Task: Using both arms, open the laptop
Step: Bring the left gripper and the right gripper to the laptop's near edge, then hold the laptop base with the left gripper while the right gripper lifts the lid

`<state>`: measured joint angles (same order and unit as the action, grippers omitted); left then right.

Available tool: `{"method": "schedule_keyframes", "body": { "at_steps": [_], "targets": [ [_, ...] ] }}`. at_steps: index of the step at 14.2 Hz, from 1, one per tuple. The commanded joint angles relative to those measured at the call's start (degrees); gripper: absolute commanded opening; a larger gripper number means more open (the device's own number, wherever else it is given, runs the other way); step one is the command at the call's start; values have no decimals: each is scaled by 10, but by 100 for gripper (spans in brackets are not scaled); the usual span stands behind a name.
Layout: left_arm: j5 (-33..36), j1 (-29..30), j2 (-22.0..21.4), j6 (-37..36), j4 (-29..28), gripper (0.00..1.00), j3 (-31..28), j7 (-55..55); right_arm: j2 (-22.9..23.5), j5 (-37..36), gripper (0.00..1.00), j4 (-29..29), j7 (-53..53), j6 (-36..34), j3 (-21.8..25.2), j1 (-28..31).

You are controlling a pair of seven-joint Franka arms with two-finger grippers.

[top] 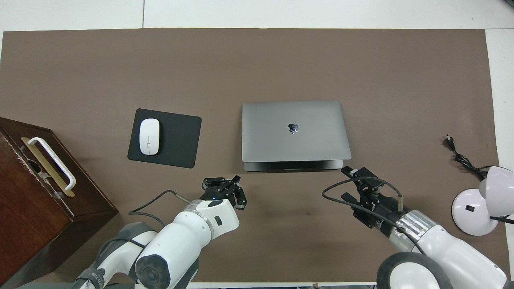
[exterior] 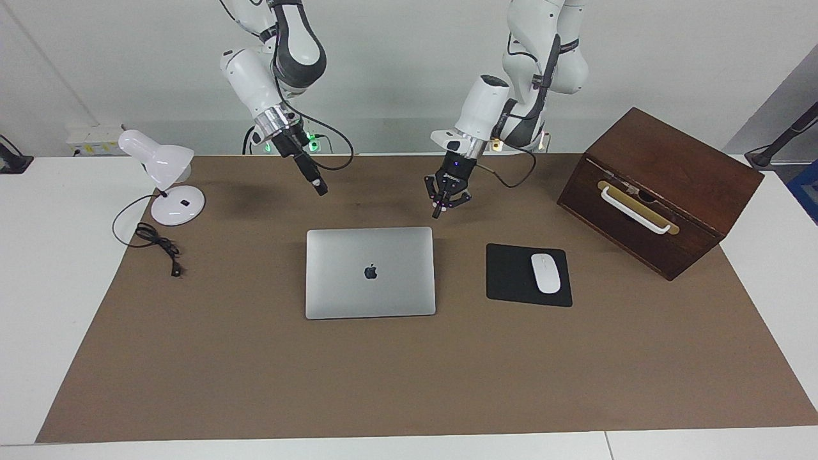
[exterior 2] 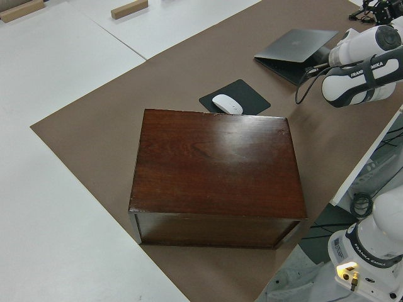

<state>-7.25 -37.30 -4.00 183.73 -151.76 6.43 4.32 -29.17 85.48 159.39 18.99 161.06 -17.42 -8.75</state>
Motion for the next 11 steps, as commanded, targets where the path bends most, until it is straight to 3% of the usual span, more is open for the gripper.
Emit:
{"method": "schedule_keyframes", "body": {
  "at_steps": [1, 6, 11],
  "targets": [
    [-4, -8, 41, 31, 20, 0, -7, -34, 6, 20, 100, 1, -28, 19, -2, 0],
    [0, -9, 125, 160, 26, 0, -7, -36, 26, 20, 100, 0, -46, 21, -2, 0],
    [15, -3, 160, 167, 59, 0, -7, -37, 66, 21, 100, -35, -47, 26, -2, 1]
  ]
}}
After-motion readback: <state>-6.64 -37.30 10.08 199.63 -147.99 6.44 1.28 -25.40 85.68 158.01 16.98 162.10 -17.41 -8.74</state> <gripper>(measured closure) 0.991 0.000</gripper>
